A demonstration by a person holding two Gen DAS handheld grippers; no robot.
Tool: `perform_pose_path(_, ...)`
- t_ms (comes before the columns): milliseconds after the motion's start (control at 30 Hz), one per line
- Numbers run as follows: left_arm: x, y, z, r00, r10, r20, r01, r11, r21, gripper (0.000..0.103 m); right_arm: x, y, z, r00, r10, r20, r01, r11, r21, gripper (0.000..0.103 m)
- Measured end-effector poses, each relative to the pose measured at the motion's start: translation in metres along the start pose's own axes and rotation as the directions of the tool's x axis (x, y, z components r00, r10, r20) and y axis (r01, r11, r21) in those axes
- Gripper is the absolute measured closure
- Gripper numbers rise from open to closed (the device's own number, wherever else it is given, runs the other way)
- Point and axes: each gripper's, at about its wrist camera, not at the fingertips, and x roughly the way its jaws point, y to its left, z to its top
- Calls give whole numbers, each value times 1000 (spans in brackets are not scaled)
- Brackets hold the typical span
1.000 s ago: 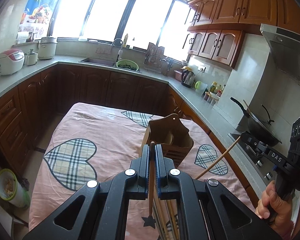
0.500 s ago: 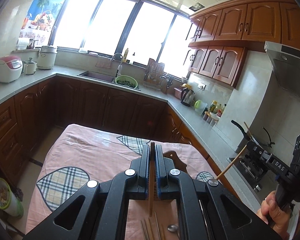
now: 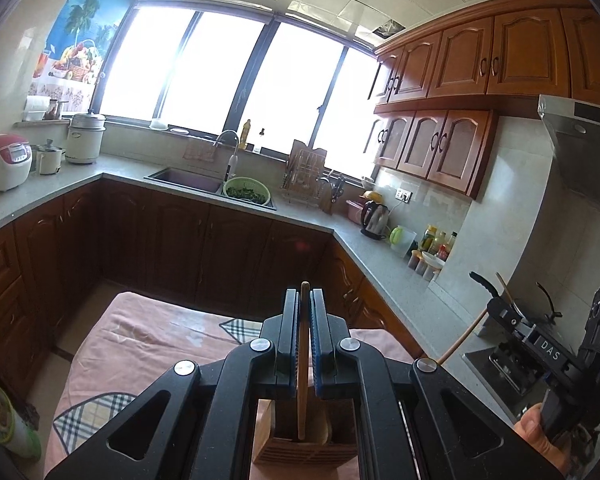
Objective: Organize utensils
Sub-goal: 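Carry the chopstick over the wooden holder and lower it into a slot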
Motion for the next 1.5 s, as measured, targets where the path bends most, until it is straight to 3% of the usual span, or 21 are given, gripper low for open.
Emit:
perform_pose_path(333,90,19,-42,998,45,-42,-47,997,-62,99,52,-26,-49,999,-28,-39,30,998,51,99)
perform_pose_path(533,130,20,-57,996,62,-68,-67,995,-72,99,63,-35,-69,999,-23,-44,27,995,92,99)
perform_pose_path(900,152,3,-63,994,80,-74,-82,996,-34,99,73,-45,-85,995,-36,-94,47,992,113,99)
perform_pose_path(1067,150,14,-65,992,71,-106,-76,996,-41,99,75,-49,-85,993,-41,-108,54,991,121,100)
perform_pose_path(1267,140,28,-60,990,70,-125,-77,996,-51,85,81,-54,-88,990,-39,-137,58,989,135,99)
perform_pose_path(1367,136,28,-60,990,71,-121,-78,996,-52,80,82,-55,-89,989,-31,-147,53,988,148,94)
perform_pose_path(1500,132,29,-61,991,71,-114,-78,995,-57,59,82,-54,-89,987,-16,-159,41,986,159,93)
